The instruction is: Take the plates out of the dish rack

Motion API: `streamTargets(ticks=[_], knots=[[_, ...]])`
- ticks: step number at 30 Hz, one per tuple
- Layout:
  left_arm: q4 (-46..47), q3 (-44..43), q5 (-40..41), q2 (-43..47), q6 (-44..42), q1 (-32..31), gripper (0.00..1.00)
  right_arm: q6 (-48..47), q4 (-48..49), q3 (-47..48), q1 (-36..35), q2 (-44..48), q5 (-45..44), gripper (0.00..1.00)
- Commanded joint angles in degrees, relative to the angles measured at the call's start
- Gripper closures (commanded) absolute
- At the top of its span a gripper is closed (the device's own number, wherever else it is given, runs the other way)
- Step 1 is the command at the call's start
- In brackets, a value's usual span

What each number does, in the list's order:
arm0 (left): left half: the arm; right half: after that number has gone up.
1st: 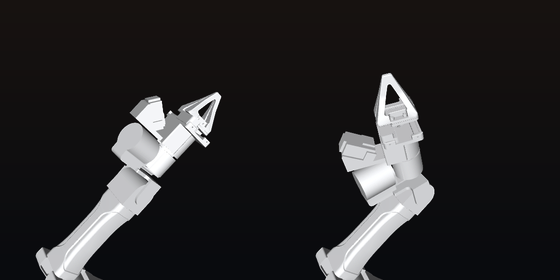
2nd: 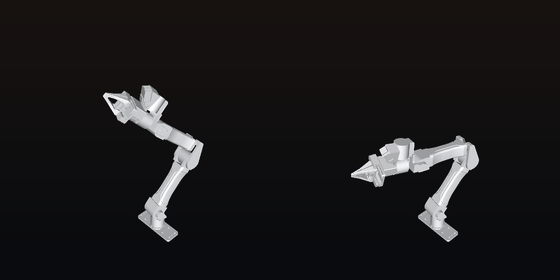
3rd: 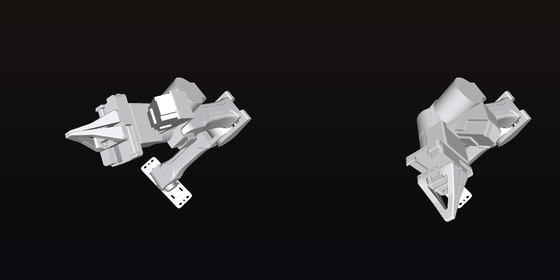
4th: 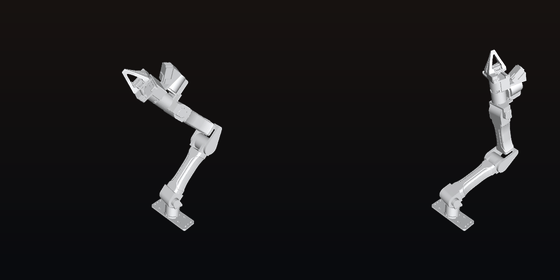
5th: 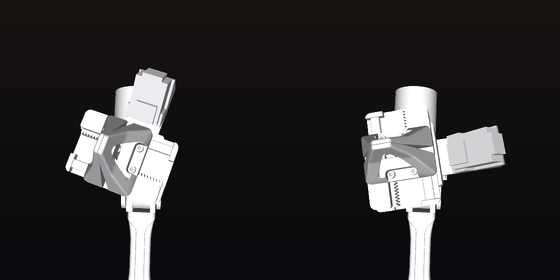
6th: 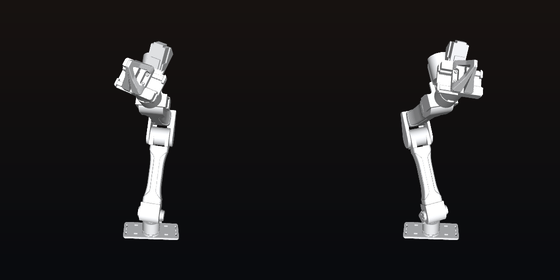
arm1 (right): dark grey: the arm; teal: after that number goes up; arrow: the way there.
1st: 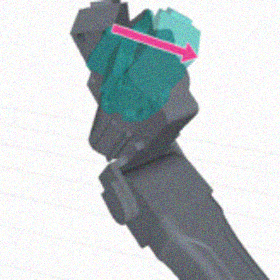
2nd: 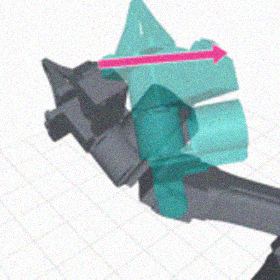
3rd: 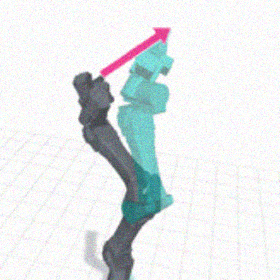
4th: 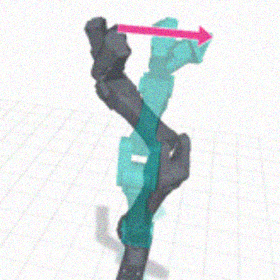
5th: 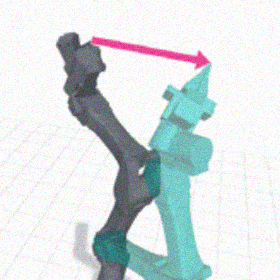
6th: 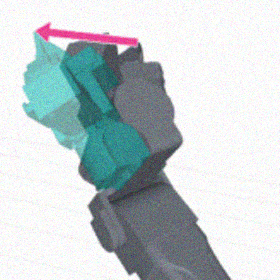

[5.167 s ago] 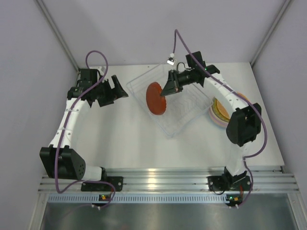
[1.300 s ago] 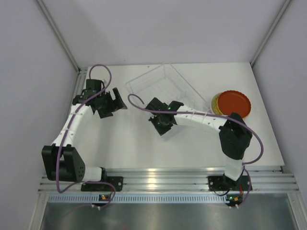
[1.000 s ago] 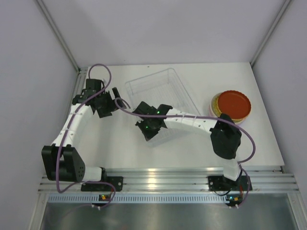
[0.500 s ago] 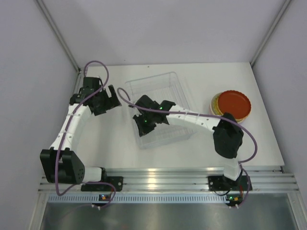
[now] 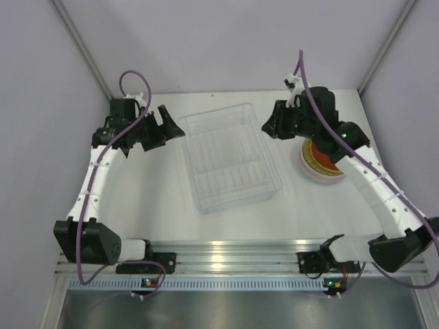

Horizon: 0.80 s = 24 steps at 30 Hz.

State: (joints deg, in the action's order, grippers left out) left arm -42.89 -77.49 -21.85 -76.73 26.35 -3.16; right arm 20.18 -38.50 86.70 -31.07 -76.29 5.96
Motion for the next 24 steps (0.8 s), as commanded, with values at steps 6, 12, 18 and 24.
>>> streamTargets(ticks=[6,12,18,24], knots=[[8.09,-7.40,-14.27,2.38,1.60,-3.42,0.02,-2.07,-9.74,1.98,9.62,9.93,3.19,0.01],[10.98,-8.55,-17.17,2.46,1.34,-5.54,0.01,-2.08,-14.92,6.72,12.61,12.83,2.22,0.00],[14.85,-8.73,-19.11,3.69,2.92,-6.68,0.01,-0.94,-18.98,11.30,12.61,12.39,0.46,0.00],[18.89,-9.08,-23.85,4.13,4.67,-7.91,0.01,0.03,-17.93,11.56,12.61,13.80,0.46,0.01]])
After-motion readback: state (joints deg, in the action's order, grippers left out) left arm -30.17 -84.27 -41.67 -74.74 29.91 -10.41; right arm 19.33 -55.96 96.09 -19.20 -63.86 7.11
